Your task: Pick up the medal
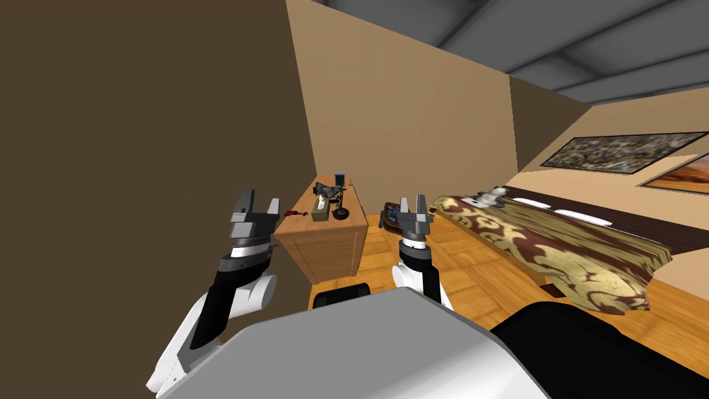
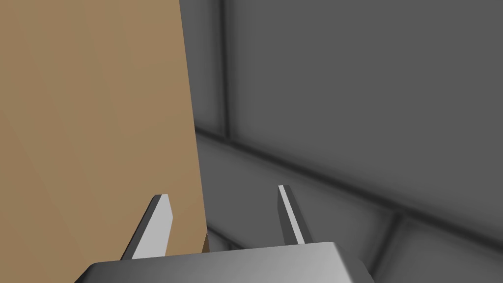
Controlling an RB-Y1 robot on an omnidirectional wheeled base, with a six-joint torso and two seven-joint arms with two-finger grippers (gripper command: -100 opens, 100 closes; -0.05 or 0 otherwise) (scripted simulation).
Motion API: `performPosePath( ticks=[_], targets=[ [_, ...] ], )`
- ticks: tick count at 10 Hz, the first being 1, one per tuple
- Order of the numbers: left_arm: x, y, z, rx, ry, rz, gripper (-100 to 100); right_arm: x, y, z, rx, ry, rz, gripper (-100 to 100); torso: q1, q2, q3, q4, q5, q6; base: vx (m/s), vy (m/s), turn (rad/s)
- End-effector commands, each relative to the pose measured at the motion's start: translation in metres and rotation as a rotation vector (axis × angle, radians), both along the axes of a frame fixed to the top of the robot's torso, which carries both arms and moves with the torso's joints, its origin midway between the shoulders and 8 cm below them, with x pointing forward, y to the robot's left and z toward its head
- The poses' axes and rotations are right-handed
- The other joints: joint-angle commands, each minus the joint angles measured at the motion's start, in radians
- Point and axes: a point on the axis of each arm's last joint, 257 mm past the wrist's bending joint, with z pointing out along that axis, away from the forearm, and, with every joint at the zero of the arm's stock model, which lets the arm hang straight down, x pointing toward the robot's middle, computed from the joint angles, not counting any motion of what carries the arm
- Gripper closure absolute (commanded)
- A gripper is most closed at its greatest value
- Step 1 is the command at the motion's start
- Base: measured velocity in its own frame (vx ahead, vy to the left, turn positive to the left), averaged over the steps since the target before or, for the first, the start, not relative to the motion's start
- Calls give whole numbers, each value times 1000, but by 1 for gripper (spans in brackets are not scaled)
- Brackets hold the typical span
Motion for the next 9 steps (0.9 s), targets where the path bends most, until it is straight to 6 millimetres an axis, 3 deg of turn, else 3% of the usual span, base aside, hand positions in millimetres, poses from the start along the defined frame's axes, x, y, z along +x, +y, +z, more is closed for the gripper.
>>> performPosePath(
  ticks=[1,9],
  targets=[
    [12,0,2,31,20,9,-100,0,0,0,0,0,0,0,0,0,0,0,0,0,-33,-3,-5],
    [62,13,-7,88,147,79,-100,0,0,0,0,0,0,0,0,0,0,0,0,0,-30,-4,-5]
  ],
)
